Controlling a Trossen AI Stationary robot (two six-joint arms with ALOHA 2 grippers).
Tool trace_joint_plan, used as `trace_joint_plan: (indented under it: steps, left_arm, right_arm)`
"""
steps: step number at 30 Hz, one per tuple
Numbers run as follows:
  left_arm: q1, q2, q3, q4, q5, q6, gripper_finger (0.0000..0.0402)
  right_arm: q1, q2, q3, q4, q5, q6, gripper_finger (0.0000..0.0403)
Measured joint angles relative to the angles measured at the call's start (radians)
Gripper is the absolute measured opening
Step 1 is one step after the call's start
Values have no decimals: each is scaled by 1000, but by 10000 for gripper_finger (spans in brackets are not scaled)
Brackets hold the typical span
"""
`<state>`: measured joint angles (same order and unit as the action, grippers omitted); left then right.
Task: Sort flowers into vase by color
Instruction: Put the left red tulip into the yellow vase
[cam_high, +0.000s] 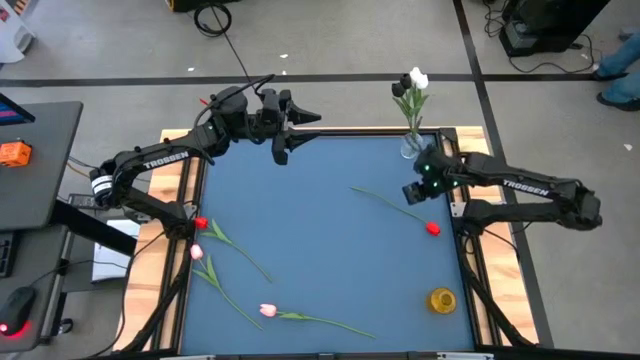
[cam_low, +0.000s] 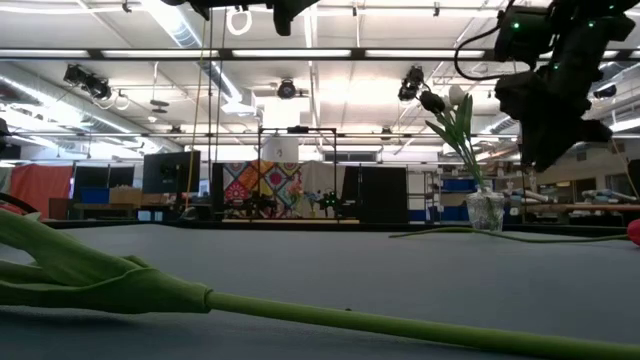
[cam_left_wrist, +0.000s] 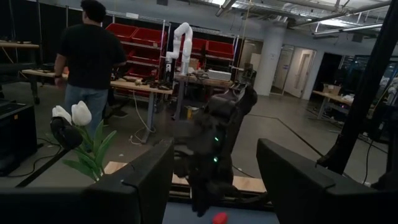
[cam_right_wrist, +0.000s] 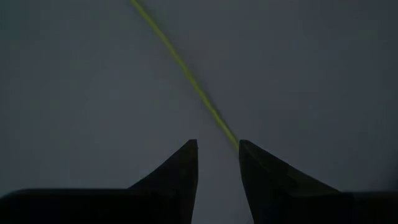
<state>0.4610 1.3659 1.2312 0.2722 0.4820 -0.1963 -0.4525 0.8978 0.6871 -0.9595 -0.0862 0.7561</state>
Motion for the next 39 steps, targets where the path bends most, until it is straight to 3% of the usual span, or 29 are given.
trace_joint_plan:
  steps: [3, 8, 20, 25, 32, 39]
  left_arm:
    - [0, 0, 0, 0, 0, 0, 235]
    - [0, 0, 0, 0, 0, 0, 235]
    - [0, 0, 0, 2, 0, -3, 235]
    - [0, 0, 0, 2, 0, -3, 235]
    - [-26, 6, 0, 9, -18, 2, 235]
    - [-74, 10, 0, 4, -18, -4, 235]
  right_arm:
    - [66, 8, -62, 110, 59, -87, 126]
    - [128, 36, -149, 268, 68, -162, 126]
    - [258, 109, -242, 412, 221, -243, 126]
    - [264, 140, -242, 482, 205, -217, 126]
    - [263, 126, -242, 555, 226, -55, 126]
    - [263, 104, -242, 565, 203, -44, 126]
